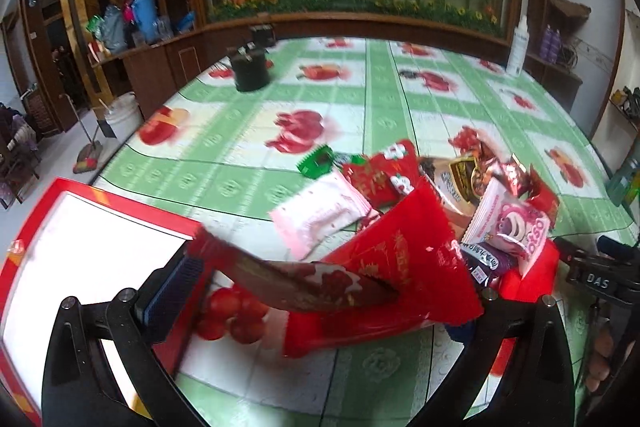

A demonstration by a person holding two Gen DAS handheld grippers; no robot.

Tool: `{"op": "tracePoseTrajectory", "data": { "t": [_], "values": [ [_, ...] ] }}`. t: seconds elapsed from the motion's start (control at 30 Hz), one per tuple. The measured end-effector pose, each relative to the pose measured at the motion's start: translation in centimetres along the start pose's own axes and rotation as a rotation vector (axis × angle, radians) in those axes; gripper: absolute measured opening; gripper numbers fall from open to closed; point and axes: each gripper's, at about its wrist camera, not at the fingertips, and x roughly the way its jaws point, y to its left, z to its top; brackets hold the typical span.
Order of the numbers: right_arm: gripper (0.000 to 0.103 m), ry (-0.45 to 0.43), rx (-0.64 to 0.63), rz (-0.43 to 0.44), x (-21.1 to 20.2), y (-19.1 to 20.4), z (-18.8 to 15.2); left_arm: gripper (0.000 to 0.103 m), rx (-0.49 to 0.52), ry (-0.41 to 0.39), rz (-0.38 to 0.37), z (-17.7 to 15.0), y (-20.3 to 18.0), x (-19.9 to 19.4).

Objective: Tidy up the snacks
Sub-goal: 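Grasp a red gold-text bag with the left tool while the right tool grasps another red bag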

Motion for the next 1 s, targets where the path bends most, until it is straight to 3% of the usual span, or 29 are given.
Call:
{"op": "tracePoseTrajectory", "data": {
  "t": [0.63, 0.87, 1.0],
  "values": [
    [0.103, 0.021, 0.003, 0.003, -0.9, -0.3, -0.9, 0.103, -0.015, -0.204, 0.031, 0.2, 3.8, -7.1],
    [0.101, -0.024, 0.136, 0.173, -4.8, -1.7, -2.9, 0.103, -0.028, -0.235, 0.050, -0.1, 4.9, -8.1],
    [0.101, -0.016, 0.154, 0.258, -6.2, -0.1, -2.9, 0.103, -0.027, -0.238, 0.061, -0.3, 5.0, -8.3]
  ]
}}
